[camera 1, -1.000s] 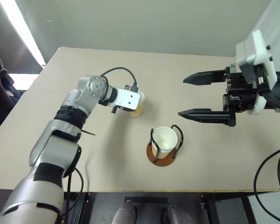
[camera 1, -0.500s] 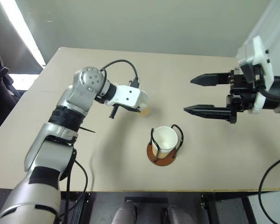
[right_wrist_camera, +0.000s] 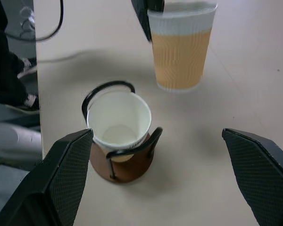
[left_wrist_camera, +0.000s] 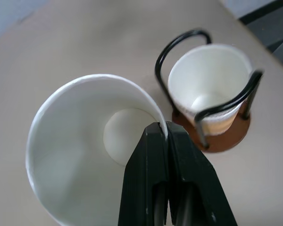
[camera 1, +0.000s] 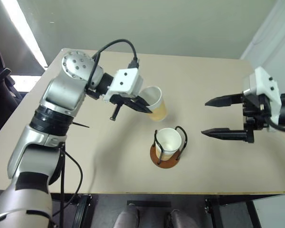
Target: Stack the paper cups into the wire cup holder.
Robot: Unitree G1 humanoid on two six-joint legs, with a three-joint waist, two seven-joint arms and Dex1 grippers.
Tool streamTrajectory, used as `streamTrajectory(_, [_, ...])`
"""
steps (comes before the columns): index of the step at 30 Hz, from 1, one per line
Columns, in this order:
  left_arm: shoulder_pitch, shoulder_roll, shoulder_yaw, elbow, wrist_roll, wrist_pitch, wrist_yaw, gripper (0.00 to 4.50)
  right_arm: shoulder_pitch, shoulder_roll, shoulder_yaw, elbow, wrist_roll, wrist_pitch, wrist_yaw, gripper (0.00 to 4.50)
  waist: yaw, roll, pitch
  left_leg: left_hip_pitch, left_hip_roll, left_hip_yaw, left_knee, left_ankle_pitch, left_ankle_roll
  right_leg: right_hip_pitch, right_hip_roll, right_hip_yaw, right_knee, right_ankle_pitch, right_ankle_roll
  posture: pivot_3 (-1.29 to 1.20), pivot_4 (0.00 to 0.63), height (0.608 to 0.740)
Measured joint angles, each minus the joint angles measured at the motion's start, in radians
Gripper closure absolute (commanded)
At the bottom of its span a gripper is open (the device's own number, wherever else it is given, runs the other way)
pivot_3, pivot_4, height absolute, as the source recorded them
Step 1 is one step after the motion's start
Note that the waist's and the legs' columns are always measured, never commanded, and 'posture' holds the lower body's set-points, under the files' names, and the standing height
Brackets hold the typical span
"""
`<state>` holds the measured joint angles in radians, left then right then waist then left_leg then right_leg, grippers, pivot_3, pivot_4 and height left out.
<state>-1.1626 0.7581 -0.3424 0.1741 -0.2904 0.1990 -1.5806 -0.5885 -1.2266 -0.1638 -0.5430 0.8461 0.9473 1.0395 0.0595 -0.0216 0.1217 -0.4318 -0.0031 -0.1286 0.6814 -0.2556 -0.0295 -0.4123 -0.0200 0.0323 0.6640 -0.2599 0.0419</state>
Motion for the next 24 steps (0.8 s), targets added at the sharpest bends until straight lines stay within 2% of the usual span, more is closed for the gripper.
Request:
streamTrajectory(7, [-0.113,0.006,-0.097,-0.006,-0.110,0.027,-0.001,4.48,0.029,-0.007,-0.028,-0.053,0.002,-0.012,-0.001,0.00,0.000,0.000,0.000,0.002,0.000,0.000,0.000,0.000,0.001,0.003,0.000,0.000,0.000,0.000,0.001,0.00,0.150,0.740])
streamTrajectory(24, [-0.147,-0.023,-0.215,-0.051,-0.221,0.044,-0.001,4.48,0.030,-0.007,-0.055,-0.076,0.025,-0.002,-0.043,0.00,0.001,0.000,0.000,0.002,0.000,0.000,0.001,-0.001,0.001,0.003,0.000,0.000,-0.001,0.001,0.001,0.00,0.150,0.740])
